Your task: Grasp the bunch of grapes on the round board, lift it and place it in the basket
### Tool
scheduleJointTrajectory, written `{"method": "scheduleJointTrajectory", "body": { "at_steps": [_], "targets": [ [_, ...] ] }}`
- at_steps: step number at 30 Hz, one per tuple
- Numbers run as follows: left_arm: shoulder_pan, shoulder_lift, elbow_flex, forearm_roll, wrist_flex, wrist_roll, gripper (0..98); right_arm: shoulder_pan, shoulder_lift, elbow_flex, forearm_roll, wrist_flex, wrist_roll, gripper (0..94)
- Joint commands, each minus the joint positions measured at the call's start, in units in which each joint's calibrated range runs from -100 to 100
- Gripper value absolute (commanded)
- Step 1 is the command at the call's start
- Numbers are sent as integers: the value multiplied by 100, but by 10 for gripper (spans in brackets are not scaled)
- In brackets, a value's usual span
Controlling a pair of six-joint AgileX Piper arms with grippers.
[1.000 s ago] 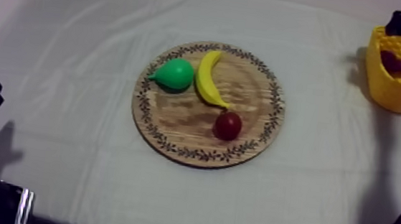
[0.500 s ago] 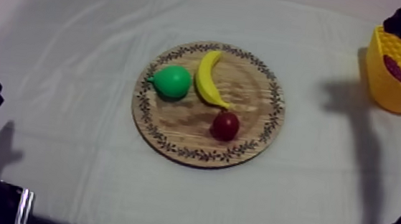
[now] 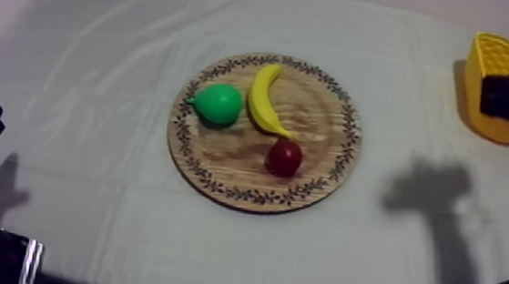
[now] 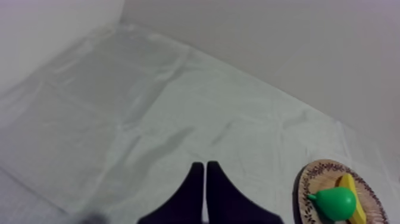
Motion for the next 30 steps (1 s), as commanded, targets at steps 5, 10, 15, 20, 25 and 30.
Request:
{"method": "scheduleJointTrajectory", "body": {
  "at_steps": [5,10,15,20,25,30],
  "targets": [
    [-3,5,0,1,-1,1,1,-117,-1339,1433,180,-62,-240,34],
    [-3,5,0,1,-1,1,1,-98,-2244,2282,275,-71,-368,14],
    [-3,5,0,1,-1,1,1,-43,-2952,2942,297,-95,-405,5],
    [-3,5,0,1,-1,-2,1,37,-3570,3127,349,165,-554,4],
    [-3,5,0,1,-1,-2,1,28,-3950,3158,559,408,-783,8],
    [-3,5,0,1,-1,-1,1,111,-4239,3163,615,365,-221,5]
  ]
}}
